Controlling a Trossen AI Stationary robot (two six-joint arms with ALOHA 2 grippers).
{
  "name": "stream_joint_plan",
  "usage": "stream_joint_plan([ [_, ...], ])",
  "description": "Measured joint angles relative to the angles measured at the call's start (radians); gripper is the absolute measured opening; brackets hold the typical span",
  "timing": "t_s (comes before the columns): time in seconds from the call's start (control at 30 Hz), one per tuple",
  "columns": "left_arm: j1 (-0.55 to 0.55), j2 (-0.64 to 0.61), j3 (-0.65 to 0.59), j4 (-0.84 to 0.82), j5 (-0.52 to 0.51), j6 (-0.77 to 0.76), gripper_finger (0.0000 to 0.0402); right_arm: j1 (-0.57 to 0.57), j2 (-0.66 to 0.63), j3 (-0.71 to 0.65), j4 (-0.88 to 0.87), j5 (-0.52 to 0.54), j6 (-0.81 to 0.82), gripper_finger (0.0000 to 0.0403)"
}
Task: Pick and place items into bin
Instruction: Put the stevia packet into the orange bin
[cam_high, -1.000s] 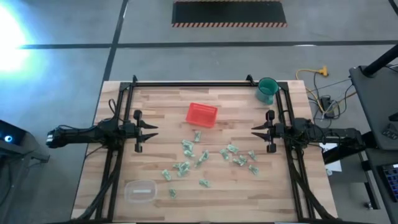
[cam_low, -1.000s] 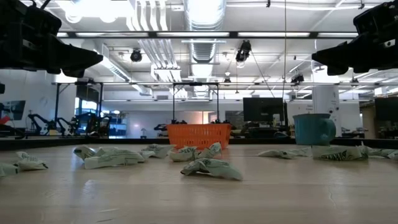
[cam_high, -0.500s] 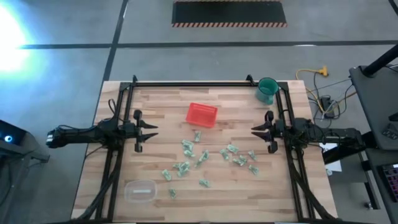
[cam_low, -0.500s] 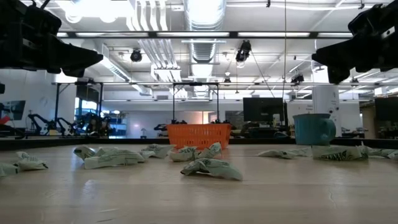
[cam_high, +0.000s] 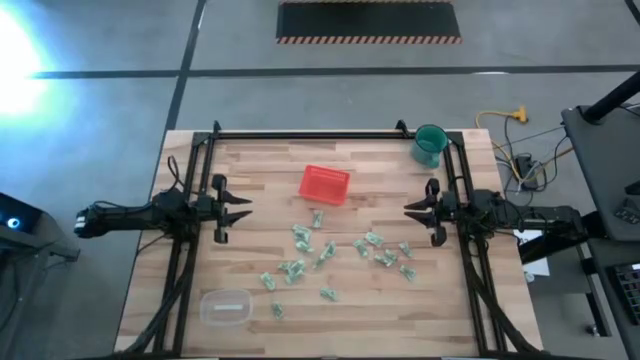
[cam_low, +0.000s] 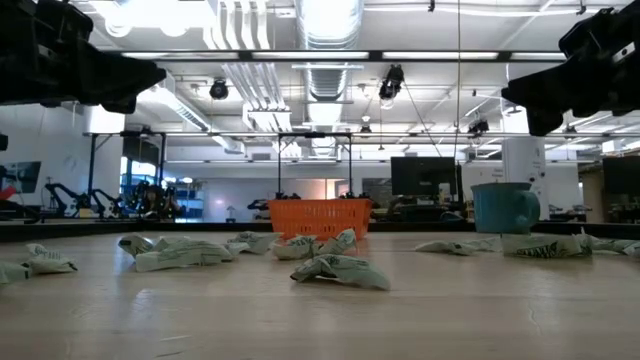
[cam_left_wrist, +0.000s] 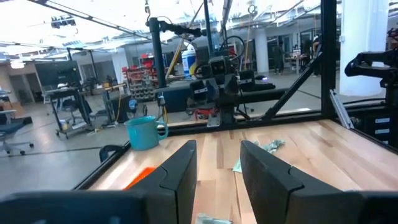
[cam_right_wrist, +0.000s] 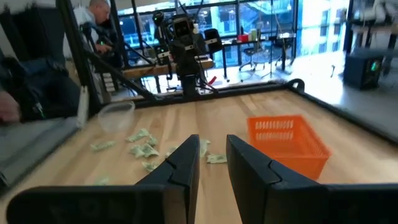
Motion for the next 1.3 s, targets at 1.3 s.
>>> stream_joint_plan([
  [1.3,-0.001,0.156,-0.001,0.042,-0.157,-0.122,0.0108,0.0,0.226,0.0,0.008,0.051,-0.197,0.0072],
])
